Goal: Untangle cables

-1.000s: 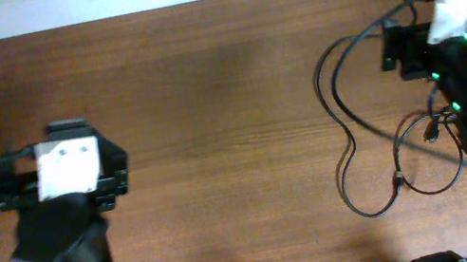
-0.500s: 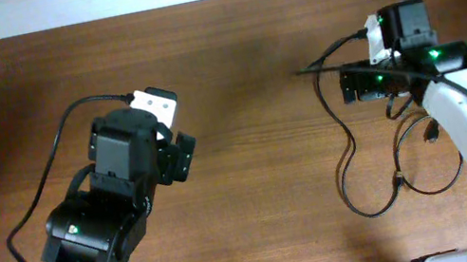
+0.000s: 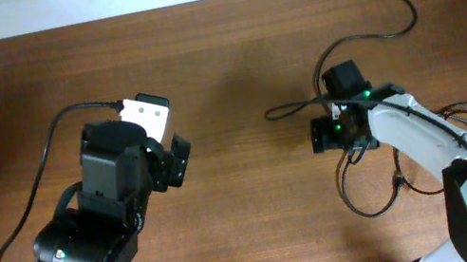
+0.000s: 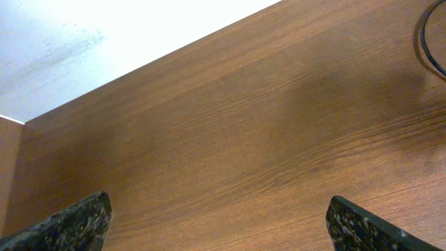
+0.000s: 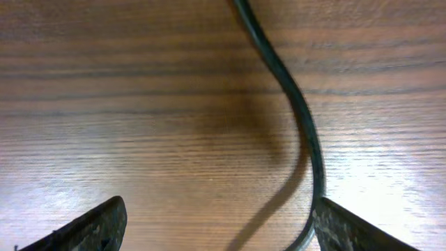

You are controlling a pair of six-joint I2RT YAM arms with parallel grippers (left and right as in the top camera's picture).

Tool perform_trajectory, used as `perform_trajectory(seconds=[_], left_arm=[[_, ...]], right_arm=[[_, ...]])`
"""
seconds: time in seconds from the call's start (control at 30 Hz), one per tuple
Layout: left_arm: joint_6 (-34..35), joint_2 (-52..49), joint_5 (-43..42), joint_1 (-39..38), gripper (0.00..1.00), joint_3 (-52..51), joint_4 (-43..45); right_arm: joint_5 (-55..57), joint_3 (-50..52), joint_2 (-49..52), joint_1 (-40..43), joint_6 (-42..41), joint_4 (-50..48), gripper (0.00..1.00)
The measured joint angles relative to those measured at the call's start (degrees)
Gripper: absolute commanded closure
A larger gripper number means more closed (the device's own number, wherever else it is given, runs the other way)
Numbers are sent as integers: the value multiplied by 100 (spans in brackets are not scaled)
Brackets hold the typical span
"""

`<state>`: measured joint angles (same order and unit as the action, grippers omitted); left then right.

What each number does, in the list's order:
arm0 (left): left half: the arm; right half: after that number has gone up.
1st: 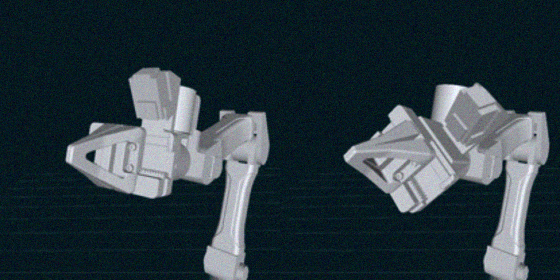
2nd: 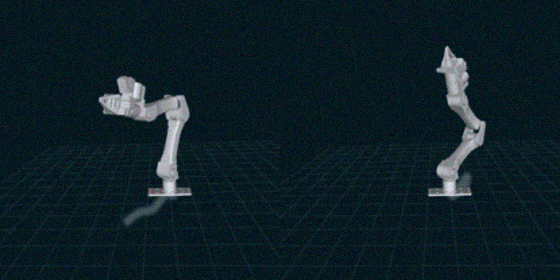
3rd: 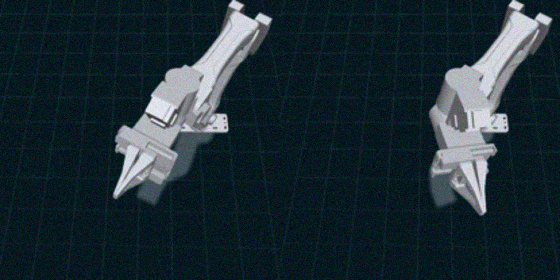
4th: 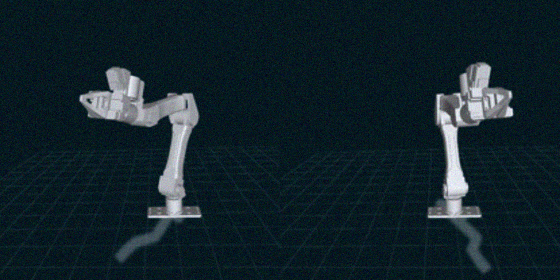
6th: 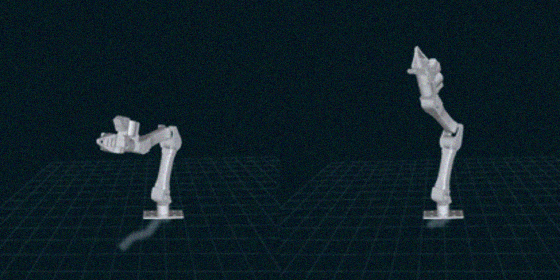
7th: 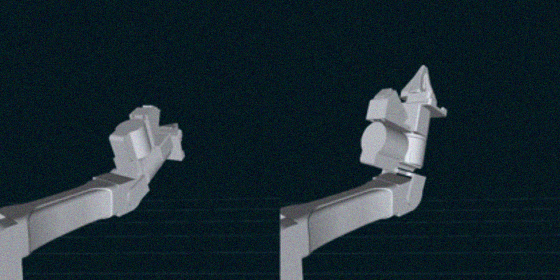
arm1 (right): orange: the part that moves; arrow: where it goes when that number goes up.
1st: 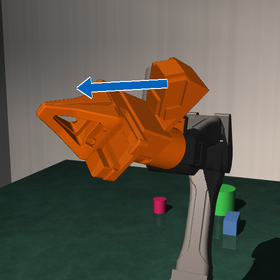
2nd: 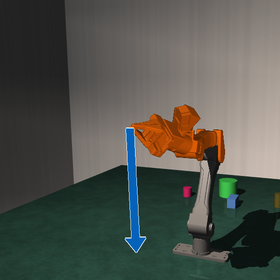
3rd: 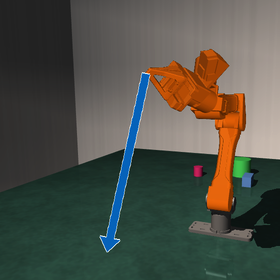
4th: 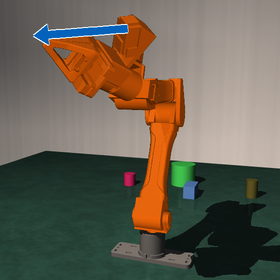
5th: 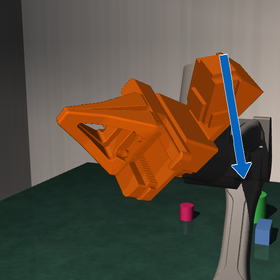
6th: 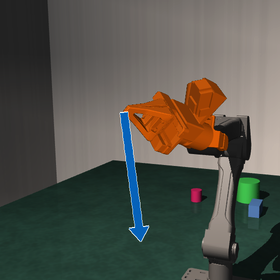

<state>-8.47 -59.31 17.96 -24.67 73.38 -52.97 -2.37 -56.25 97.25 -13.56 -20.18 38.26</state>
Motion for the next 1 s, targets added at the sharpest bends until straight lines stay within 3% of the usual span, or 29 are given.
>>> perform_trajectory(seconds=[0.2, 0.23, 0.27, 0.3, 0.33, 0.77, 0.93, 1.0], left_arm=[[0, 2, 2, 0, 1, 0, -44], [0, 2, 2, 0, 1, 0, -46], [0, 2, 2, 0, 1, 0, -48], [0, 2, 2, 0, 1, 0, -50], [0, 2, 2, 0, 1, 0, -52], [0, 2, 2, 0, 1, 0, -63], [-2, 2, 2, 0, 1, 0, -68], [0, 2, 2, 0, 1, 0, -66]], right_arm=[[297, 334, 0, 225, -83, -151, 15], [321, 334, 0, 321, -79, -151, 24], [323, 334, 0, 407, -52, -155, 55], [341, 334, 0, 474, -35, -164, 92], [348, 334, 0, 544, 31, -170, 96], [243, 229, -90, 581, 214, -35, 96], [120, -903, -796, 581, 293, 538, 96], [94, -1886, -1220, 581, 315, 785, 96]])
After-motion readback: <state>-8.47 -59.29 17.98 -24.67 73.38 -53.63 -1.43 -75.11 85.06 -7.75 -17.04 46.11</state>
